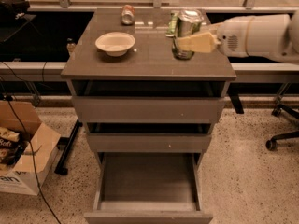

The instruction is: Pick green can from bottom drawer and place on counter

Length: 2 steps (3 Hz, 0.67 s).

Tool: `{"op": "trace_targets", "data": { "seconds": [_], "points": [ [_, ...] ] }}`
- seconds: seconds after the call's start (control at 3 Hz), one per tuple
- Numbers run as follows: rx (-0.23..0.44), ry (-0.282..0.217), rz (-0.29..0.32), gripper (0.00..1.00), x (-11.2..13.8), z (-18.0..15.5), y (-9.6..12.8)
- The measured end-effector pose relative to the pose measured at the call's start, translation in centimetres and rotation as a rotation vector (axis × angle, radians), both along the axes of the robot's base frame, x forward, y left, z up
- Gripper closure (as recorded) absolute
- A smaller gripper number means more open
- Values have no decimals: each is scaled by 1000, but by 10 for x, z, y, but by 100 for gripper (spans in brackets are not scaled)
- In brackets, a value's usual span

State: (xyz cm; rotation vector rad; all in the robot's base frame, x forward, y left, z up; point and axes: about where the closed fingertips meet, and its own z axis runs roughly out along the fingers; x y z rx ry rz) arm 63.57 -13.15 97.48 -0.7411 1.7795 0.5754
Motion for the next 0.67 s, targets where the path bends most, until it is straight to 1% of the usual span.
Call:
{"op": "trace_targets", "data": {
  "seconds": [0.33, 0.67],
  "points": [
    [-48, -15, -67, 100, 65, -9, 6],
    [-48, -15, -67, 100, 65, -9, 6]
  ]
}}
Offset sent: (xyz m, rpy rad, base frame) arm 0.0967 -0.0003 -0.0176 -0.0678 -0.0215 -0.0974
